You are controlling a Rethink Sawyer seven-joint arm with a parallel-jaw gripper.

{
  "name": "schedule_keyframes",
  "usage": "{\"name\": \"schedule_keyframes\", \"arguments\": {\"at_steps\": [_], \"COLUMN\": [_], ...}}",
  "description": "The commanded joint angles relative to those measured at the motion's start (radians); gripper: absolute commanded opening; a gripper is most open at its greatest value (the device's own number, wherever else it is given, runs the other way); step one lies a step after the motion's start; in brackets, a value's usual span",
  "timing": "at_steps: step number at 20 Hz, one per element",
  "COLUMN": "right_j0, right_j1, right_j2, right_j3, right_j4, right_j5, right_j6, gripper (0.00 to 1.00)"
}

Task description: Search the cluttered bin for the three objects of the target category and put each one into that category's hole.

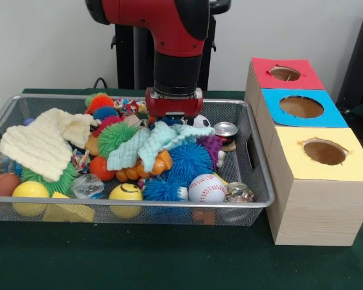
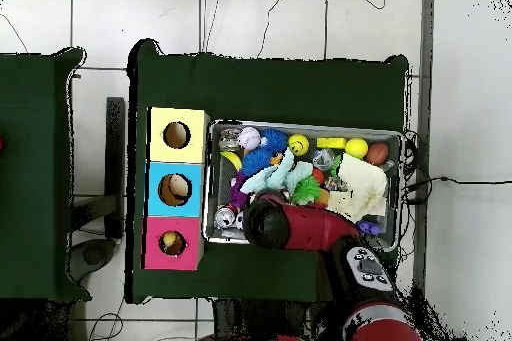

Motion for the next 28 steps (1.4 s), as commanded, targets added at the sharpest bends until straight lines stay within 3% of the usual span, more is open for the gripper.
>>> {"name": "schedule_keyframes", "arguments": {"at_steps": [1, 5, 11, 20, 28], "right_j0": [-0.157, -0.258, -0.355, -0.411, -0.417], "right_j1": [0.085, 0.117, 0.115, 0.105, 0.126], "right_j2": [0.127, 0.205, 0.292, 0.364, 0.352], "right_j3": [-0.090, -0.154, -0.188, -0.235, -0.213], "right_j4": [-0.064, -0.162, -0.255, -0.316, -0.352], "right_j5": [0.139, 0.080, 0.121, 0.235, 0.230], "right_j6": [-0.043, -0.124, -0.162, -0.191, -0.127], "gripper": [1.00, 1.00, 1.00, 1.00, 1.00]}}
